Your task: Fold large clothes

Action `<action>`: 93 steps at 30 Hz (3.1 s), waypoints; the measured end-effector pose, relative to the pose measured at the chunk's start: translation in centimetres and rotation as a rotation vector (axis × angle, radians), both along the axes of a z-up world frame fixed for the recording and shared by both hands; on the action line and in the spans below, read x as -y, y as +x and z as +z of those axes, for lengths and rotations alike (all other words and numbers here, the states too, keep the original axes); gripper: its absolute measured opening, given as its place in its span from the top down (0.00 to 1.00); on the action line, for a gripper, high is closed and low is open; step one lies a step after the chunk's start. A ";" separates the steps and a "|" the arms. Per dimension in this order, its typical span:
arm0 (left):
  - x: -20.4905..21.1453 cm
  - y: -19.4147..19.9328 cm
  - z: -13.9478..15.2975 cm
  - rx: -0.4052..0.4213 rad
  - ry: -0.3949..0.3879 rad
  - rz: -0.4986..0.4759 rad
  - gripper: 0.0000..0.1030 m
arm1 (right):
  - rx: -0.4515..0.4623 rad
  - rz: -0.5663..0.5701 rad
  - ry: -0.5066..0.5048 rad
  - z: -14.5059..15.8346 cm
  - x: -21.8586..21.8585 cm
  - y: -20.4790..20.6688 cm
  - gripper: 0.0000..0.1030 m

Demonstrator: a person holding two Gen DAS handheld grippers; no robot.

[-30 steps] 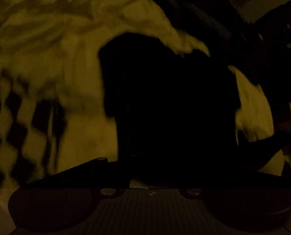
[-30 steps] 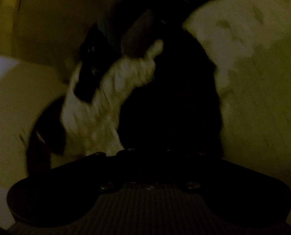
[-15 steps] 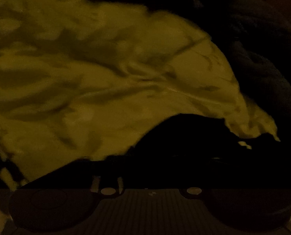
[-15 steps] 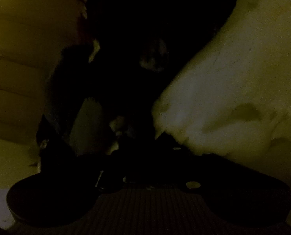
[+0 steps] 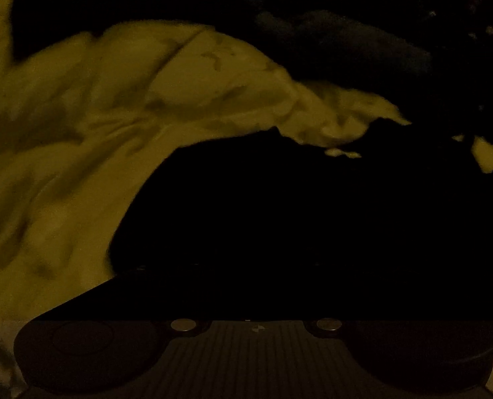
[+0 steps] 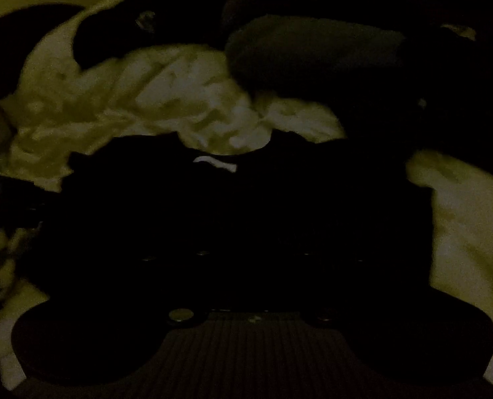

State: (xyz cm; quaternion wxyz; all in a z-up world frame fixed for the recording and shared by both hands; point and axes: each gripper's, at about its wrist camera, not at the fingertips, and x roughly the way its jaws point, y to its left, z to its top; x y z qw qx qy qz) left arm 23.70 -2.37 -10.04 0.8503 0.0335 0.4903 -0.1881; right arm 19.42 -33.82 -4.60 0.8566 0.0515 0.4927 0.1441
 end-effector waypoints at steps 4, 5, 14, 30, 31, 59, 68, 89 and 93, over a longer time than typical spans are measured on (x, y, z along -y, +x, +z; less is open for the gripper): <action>0.3 4.9 -0.5 0.125 0.184 0.135 0.05 | -0.037 -0.025 -0.142 -2.0 0.4 4.0 0.78; -0.5 6.0 0.1 0.156 0.200 0.208 0.00 | 0.012 -0.079 -0.154 -1.5 1.4 4.7 0.78; -4.5 1.5 4.2 0.244 0.209 0.217 0.00 | 0.232 -0.435 -0.015 3.5 7.9 -2.3 0.19; 22.7 -21.8 -0.5 0.377 0.256 -0.593 0.00 | 0.050 -0.533 0.225 6.2 13.6 -18.5 0.18; 24.2 -21.4 -0.9 0.385 0.267 -0.591 0.00 | 0.053 -0.540 0.239 6.3 13.8 -18.9 0.18; 23.3 -16.3 4.9 0.200 -0.063 -0.180 0.45 | -0.237 -0.703 0.685 -4.4 16.1 -5.2 0.16; 22.4 -16.1 4.7 0.164 -0.078 -0.151 0.45 | -0.208 -0.603 0.583 -4.5 12.5 -2.7 0.83; -0.1 -15.2 7.6 0.111 -0.225 0.421 0.46 | -0.018 -0.145 0.388 4.4 -11.5 4.1 0.84; -6.4 -16.1 3.1 -0.048 -0.258 0.612 0.43 | -0.097 -0.036 0.355 2.2 -19.4 5.2 0.65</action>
